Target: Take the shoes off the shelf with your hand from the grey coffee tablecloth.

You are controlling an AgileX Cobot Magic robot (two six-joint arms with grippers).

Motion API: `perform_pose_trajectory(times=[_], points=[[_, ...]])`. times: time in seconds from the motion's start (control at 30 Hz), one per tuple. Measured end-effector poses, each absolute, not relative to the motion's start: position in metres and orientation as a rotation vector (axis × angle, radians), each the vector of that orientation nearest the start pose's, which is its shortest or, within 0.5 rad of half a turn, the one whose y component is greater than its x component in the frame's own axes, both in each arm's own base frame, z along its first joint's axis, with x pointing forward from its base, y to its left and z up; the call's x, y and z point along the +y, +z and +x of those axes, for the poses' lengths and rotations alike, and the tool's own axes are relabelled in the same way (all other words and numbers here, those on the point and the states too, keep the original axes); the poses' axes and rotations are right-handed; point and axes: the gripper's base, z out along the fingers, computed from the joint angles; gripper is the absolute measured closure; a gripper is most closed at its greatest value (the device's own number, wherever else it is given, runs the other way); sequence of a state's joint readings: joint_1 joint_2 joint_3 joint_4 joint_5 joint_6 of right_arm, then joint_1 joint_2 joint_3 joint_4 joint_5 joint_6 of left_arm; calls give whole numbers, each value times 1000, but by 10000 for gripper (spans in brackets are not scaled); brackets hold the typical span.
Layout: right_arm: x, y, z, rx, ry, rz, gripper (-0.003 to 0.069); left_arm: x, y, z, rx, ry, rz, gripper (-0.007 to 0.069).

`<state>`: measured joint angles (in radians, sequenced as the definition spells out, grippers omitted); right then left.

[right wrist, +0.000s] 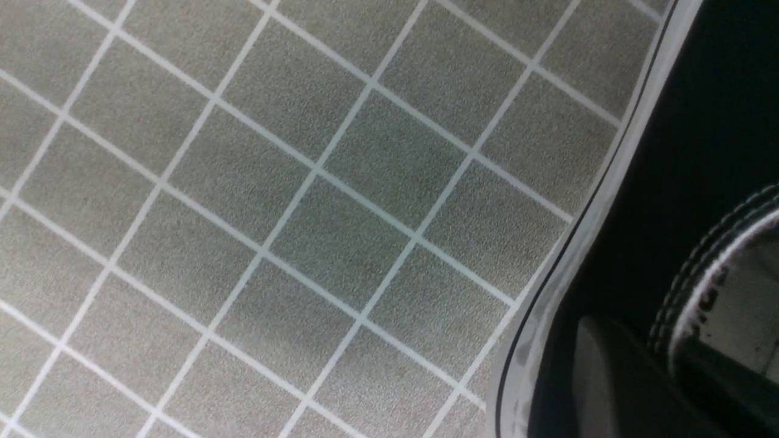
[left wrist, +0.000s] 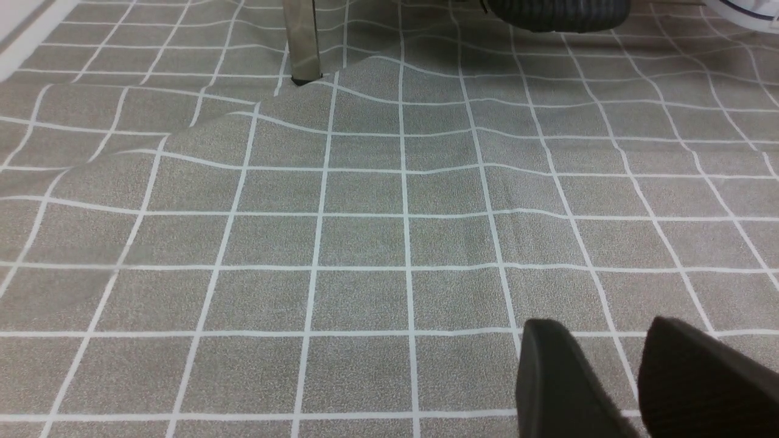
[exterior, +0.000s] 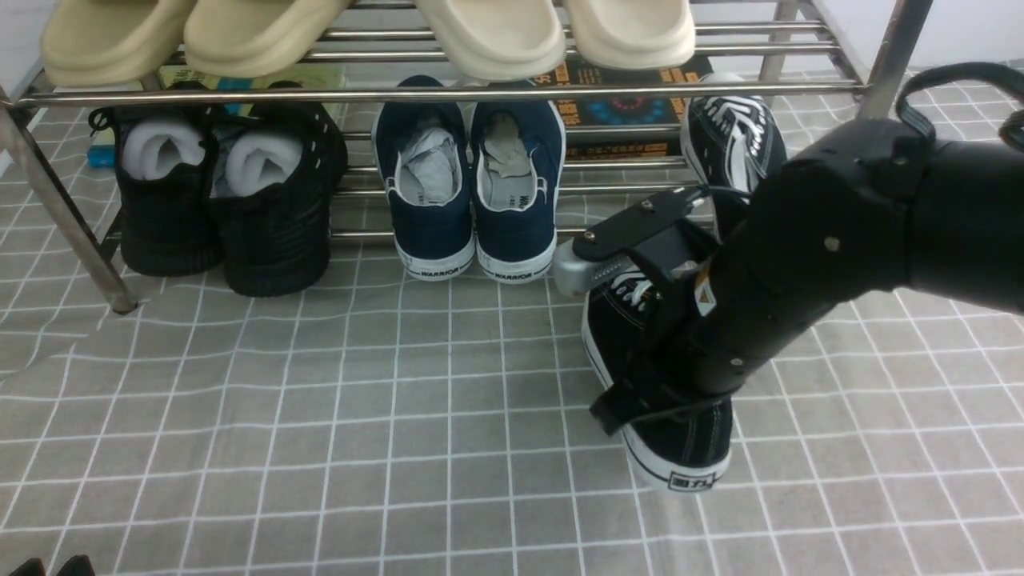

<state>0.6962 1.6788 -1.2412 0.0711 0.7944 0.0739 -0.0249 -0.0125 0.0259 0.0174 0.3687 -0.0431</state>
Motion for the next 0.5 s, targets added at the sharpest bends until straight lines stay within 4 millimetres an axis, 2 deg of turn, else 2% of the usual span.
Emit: perform_pose_trajectory(times=[0.1,0.23,0.27,0.37,0.4,0.43,0.5], points=[[230,249,266,2639,328,-775,587,-1,172,53,1866,-30,-6,385],[231,253,267,2644,341,-770,479,-1,172,53,1866,-29,-6,385],[232,259,267,2655,339,-776,420,-1,172,53,1866,-29,-6,385],[232,269,268,2670,328,-788,354,-1,172,53,1866,-29,-6,385],[230,281,272,2667,316,-787,308,-1,172,53,1866,-29,-6,385],[230,283,272,2666,315,-785,304,-1,172,53,1866,-29,-6,385],[220,307,288,2620,282,-739,265,-1,172,53,1866,-29,-6,385]])
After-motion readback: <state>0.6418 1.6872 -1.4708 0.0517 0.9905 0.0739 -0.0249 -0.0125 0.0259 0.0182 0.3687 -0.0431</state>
